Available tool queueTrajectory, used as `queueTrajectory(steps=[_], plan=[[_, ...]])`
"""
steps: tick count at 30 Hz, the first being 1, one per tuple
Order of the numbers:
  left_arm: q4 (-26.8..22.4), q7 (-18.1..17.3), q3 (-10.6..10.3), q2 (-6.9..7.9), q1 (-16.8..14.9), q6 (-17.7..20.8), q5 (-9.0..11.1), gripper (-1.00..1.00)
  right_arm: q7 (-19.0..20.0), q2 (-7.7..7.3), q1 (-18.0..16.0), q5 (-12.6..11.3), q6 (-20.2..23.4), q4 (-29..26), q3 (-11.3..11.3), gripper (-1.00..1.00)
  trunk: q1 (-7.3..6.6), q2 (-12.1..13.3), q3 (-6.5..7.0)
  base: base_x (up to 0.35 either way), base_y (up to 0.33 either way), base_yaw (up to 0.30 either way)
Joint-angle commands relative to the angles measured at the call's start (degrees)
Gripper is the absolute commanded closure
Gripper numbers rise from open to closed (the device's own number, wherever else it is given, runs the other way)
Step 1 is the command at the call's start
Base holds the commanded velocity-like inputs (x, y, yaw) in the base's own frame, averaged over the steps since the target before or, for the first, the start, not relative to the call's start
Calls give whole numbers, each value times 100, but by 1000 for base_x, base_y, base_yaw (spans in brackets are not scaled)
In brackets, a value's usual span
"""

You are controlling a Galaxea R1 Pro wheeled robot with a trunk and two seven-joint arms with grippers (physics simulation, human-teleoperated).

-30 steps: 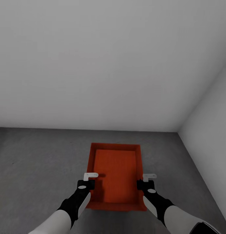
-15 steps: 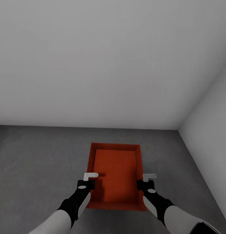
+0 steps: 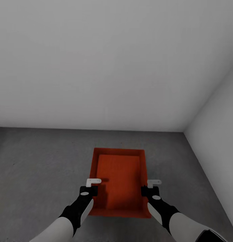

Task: Move the two storage containers from the living room to the garage. In the garage, place one container on the floor and stack the other container on top of it (either order is fine).

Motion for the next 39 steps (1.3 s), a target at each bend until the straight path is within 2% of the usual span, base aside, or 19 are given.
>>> queueTrajectory(steps=[1,39], plan=[[4,74,-88,10,2,335,135,100,-199,-4,-13,63,-41,-10,-83,100,3,-11,-18,0,0,0],[2,74,-88,10,2,335,132,100,-200,-4,-13,63,-42,-10,-83,100,3,-11,-371,0,0,0]])
